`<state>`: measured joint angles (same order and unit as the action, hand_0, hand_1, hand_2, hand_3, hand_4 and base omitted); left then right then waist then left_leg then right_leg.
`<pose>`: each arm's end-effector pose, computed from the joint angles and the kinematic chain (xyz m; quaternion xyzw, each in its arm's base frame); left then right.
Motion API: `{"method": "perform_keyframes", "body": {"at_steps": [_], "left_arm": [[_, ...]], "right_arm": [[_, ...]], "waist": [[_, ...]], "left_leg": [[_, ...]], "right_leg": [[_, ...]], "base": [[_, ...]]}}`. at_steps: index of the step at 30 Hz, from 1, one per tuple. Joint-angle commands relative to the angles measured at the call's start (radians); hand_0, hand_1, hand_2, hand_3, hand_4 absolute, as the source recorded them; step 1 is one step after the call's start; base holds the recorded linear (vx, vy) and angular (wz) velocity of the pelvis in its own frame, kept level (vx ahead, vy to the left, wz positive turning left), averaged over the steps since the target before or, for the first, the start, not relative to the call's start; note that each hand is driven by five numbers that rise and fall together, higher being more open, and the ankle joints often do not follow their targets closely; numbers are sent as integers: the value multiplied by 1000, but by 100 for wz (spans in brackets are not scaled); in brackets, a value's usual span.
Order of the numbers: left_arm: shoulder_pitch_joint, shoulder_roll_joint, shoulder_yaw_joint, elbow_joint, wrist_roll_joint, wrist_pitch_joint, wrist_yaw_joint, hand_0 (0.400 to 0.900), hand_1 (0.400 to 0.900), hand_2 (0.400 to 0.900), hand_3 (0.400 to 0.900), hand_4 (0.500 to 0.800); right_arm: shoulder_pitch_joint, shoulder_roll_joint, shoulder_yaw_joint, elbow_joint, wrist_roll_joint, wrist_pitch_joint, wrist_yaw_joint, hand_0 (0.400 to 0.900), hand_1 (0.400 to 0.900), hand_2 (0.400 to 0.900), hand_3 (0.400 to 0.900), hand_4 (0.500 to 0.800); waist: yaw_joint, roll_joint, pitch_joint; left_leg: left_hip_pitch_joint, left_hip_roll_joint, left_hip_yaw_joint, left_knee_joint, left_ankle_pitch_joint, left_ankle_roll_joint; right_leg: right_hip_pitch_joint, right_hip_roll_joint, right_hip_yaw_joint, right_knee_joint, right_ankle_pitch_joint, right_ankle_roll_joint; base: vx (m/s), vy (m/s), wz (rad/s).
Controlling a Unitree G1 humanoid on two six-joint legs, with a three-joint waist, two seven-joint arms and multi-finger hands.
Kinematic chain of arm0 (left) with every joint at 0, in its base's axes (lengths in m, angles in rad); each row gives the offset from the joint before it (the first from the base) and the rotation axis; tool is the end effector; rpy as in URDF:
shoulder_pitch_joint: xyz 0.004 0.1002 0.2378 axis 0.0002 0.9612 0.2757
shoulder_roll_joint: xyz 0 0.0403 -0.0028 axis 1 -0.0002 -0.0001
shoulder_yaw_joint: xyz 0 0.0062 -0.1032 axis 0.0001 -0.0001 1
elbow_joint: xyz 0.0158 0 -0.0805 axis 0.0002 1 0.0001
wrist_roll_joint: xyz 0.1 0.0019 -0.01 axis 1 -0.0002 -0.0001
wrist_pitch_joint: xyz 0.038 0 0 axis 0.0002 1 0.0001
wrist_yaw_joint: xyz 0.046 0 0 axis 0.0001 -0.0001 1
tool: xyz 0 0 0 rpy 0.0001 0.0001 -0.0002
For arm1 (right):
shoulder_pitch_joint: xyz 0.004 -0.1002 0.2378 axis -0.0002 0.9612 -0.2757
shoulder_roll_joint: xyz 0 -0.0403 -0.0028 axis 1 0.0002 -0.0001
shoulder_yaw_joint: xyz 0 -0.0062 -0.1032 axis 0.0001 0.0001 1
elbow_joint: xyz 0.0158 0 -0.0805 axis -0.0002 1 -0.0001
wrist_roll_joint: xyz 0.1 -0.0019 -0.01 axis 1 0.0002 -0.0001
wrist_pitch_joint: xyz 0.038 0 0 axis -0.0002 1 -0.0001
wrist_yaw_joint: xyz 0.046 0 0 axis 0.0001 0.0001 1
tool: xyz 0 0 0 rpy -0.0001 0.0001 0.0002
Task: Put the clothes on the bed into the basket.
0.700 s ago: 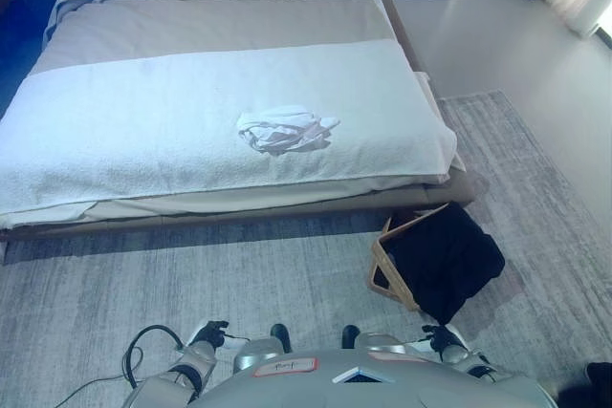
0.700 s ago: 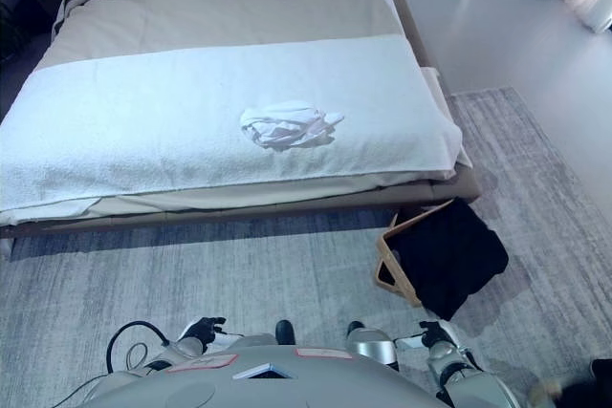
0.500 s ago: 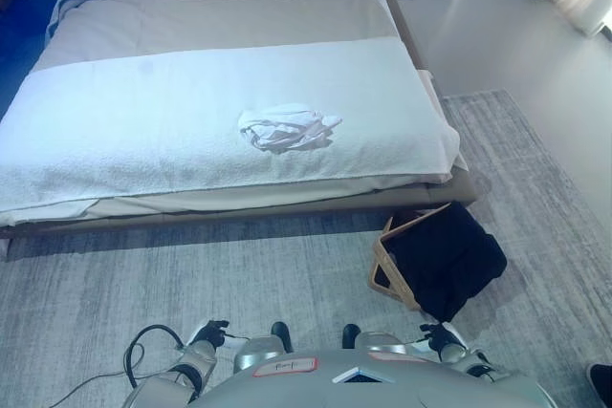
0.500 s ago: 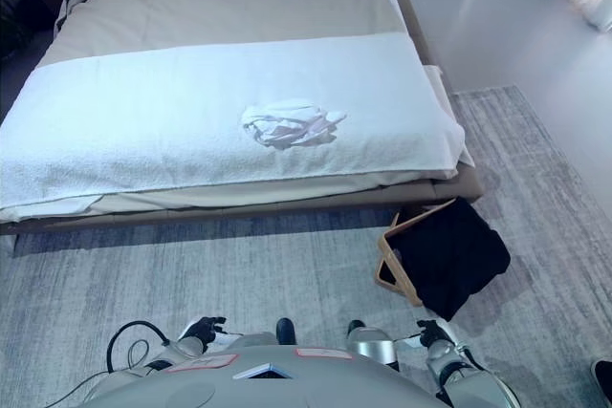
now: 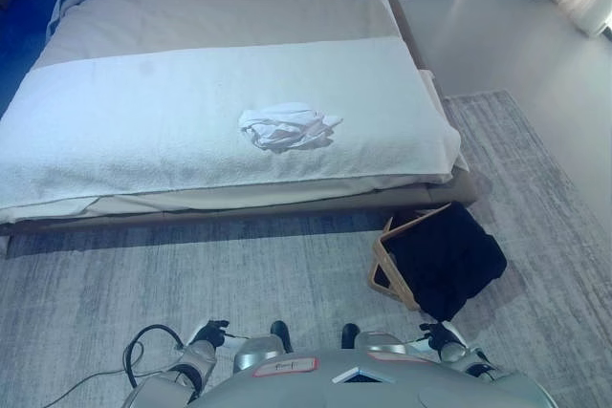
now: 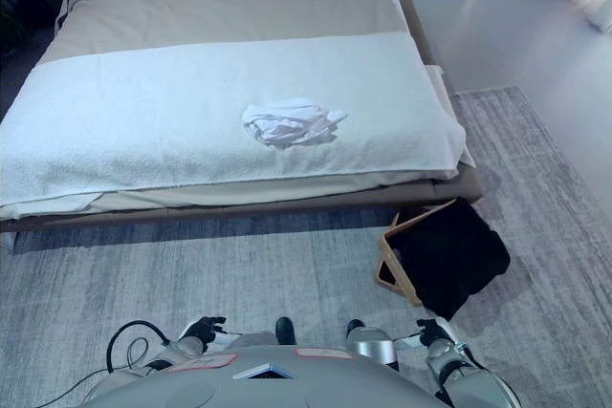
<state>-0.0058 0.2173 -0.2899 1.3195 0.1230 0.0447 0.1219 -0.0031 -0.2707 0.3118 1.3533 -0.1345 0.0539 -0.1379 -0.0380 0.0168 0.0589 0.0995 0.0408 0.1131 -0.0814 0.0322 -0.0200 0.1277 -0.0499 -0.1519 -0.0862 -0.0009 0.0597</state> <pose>0.0546 0.2133 -0.1223 0.2600 0.6110 -0.0351 0.7469 0.0471 -0.2336 -0.1188 -0.2965 0.6249 0.0222 0.7219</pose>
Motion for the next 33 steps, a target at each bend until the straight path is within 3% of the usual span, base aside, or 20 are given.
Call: {"method": "perform_keyframes", "body": {"at_steps": [1, 6, 8, 10, 13, 14, 16, 18, 20, 22, 25, 27, 29, 30, 31, 33], "left_arm": [[-59, 12, 9, 46, -1, 5, 7, 900, 900, 900, 900, 800], [-63, 22, 36, 47, -37, 9, 14, 900, 900, 900, 900, 800], [-63, 24, 81, 50, -102, 9, 16, 900, 900, 900, 900, 800], [-64, 22, 119, 48, -156, 7, 25, 900, 900, 900, 900, 800], [-69, 13, 135, 47, -193, 7, 27, 900, 900, 900, 900, 800], [-76, 10, 147, 50, -236, 2, 25, 900, 900, 900, 900, 800], [-67, 12, 157, 51, -245, 0, 26, 900, 900, 900, 900, 800], [-49, 7, 161, 51, -247, -1, 31, 900, 900, 900, 900, 800], [-30, -1, 171, 65, -247, 1, 33, 900, 900, 900, 900, 800], [-13, -6, 182, 74, -249, 4, 33, 900, 900, 900, 900, 800], [1, 0, 192, 62, -245, -1, 32, 900, 900, 900, 900, 800], [2, 4, 187, 62, -238, -1, 29, 900, 900, 900, 900, 800], [-3, 11, 189, 72, -230, 4, 26, 900, 900, 900, 900, 800], [-6, 15, 186, 68, -228, 5, 25, 900, 900, 900, 900, 800], [-11, 18, 178, 58, -218, 3, 25, 900, 900, 900, 900, 800], [-25, 27, 170, 44, -218, 3, 16, 900, 900, 900, 900, 800]], "right_arm": [[-85, -18, 43, 46, -37, 5, -12, 900, 900, 900, 900, 800], [-96, -21, 38, 46, -22, 5, -10, 900, 900, 900, 900, 800], [-93, -17, 36, 43, -14, -1, -13, 900, 900, 900, 900, 800], [-87, -20, 32, 44, -5, -3, -13, 900, 900, 900, 900, 800], [-89, -32, 31, 39, -1, 0, -11, 900, 900, 900, 900, 800], [-94, -48, 31, 48, 0, 9, -12, 900, 900, 900, 900, 800], [-86, -53, 22, 64, 5, 14, -11, 900, 900, 900, 900, 800], [-69, -53, 19, 74, 2, 16, -9, 900, 900, 900, 900, 800], [-66, -53, 20, 83, -6, 18, -11, 900, 900, 900, 900, 800], [-60, -52, 17, 81, -11, 18, -11, 900, 900, 900, 900, 800], [-58, -46, 15, 74, -6, 15, -4, 900, 900, 900, 900, 800], [-61, -39, 18, 70, -4, 15, 2, 900, 900, 900, 900, 800], [-58, -32, 8, 65, 1, 11, 7, 900, 900, 900, 900, 800], [-56, -30, 2, 62, 5, 10, 7, 900, 900, 900, 900, 800], [-54, -29, -3, 58, 11, 8, 10, 900, 900, 900, 900, 800], [-61, -32, -1, 44, 12, 2, 14, 900, 900, 900, 900, 800]], "waist": [[10, -38, 11], [14, -45, 28], [25, -68, 48], [49, -92, 81], [67, -102, 119], [88, -107, 138], [103, -98, 124], [130, -78, 114], [155, -69, 104], [164, -69, 86], [195, -73, 58], [207, -78, 42], [204, -91, 25], [200, -109, 16], [204, -126, 5], [200, -128, 1]], "left_leg": [[-14, -32, -75, -6, -17, -18], [-34, -13, -80, 52, -25, -16], [-109, -15, -86, 194, -39, -28], [-211, -20, -113, 394, 2, -30], [-309, -43, -144, 555, 48, -20], [-410, -91, -157, 561, 58, -12], [-472, -71, -138, 461, 73, -16], [-474, -32, -131, 281, 159, -35], [-486, -11, -130, 129, 199, -48], [-472, 19, -77, 69, 231, -66], [-482, 36, -71, 51, 264, -76], [-481, 36, -63, 58, 294, -81], [-480, 11, -40, 103, 267, -53], [-485, -15, -31, 146, 246, -40], [-483, -42, -27, 175, 214, -17], [-443, -71, -26, 177, 165, 20]], "right_leg": [[-50, 6, 59, 44, 4, 19], [-90, 25, 72, 126, -34, -3], [-91, 31, 77, 133, -42, -22], [-73, 44, 83, 139, -47, -44], [-64, 56, 81, 151, -62, -64], [-52, 63, 86, 149, -79, -71], [-20, 83, 95, 131, -103, -63], [31, 110, 121, 111, -127, -59], [86, 114, 157, 96, -160, -51], [132, 100, 179, 84, -182, -39], [180, 70, 210, 75, -207, -25], [213, 43, 216, 74, -218, -13], [227, 9, 207, 110, -219, 7], [219, -20, 191, 150, -174, 26], [199, -45, 190, 220, -74, 54], [109, -54, 195, 424, 108, 70]], "base": [[6, -31, 0], [7, -93, -6], [-42, -205, 9], [-41, -252, 0], [16, -169, -13], [148, -112, -14], [318, -72, -21], [428, 24, -48], [448, 51, -63], [443, 76, -45], [368, 86, -43], [569, 195, -36], [562, 248, 9], [471, 222, 30], [433, 198, 27], [382, 215, 33]]}}
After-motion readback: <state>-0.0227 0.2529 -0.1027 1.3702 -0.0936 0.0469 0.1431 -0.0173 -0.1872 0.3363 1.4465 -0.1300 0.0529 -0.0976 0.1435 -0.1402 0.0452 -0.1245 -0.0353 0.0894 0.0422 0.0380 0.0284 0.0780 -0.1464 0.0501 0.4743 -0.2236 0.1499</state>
